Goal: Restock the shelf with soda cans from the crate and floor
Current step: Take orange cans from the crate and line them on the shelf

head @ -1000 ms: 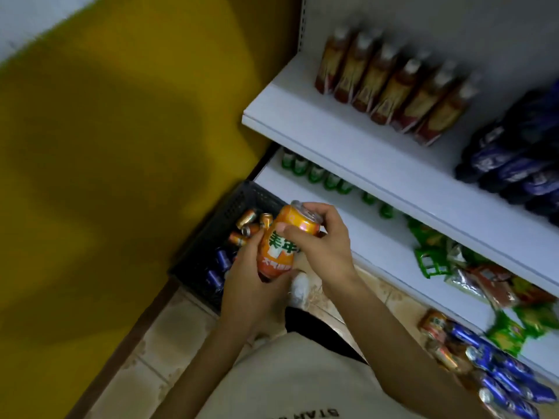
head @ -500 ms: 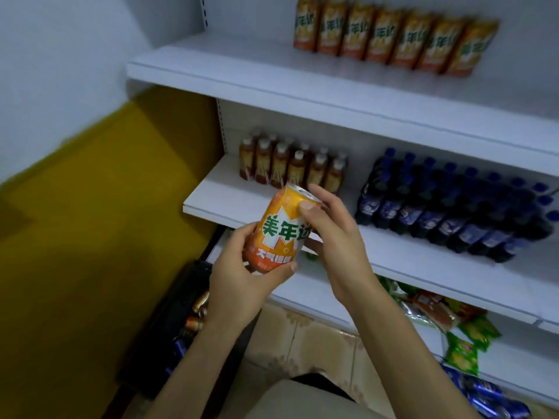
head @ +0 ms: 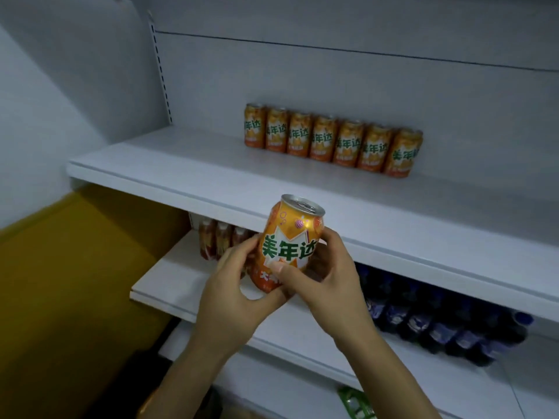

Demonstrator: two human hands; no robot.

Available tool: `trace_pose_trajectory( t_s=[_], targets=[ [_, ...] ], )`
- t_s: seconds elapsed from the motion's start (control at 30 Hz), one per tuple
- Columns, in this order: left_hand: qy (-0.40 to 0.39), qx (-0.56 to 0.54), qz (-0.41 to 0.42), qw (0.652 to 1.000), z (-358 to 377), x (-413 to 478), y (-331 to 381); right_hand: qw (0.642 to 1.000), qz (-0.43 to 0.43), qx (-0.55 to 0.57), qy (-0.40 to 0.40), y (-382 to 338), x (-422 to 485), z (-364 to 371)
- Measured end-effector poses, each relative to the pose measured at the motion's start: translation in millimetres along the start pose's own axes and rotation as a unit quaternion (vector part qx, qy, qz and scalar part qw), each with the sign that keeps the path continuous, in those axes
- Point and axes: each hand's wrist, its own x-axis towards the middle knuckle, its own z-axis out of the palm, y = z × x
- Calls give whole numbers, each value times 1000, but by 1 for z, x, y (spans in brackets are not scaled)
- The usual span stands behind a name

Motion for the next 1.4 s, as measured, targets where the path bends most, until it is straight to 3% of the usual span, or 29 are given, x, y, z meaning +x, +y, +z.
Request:
trace_pose_trajectory(
  t_s=[0.3, 0.7, 1.03, 1.4],
  targets=[
    [-3, 83, 35, 996, -45, 127, -11, 991, -53, -102, -68, -21, 119, 22],
    [-63, 152, 32, 986, -84, 311, -81, 988, -4, -153, -15, 18, 303, 72],
    [-120, 100, -20, 988, -78, 384, -132, 983, 7, -183, -8, 56, 371, 87],
    [-111, 88, -16, 990, -64, 412, -147, 961, 34, -273, 9, 68, 402, 90]
  ],
)
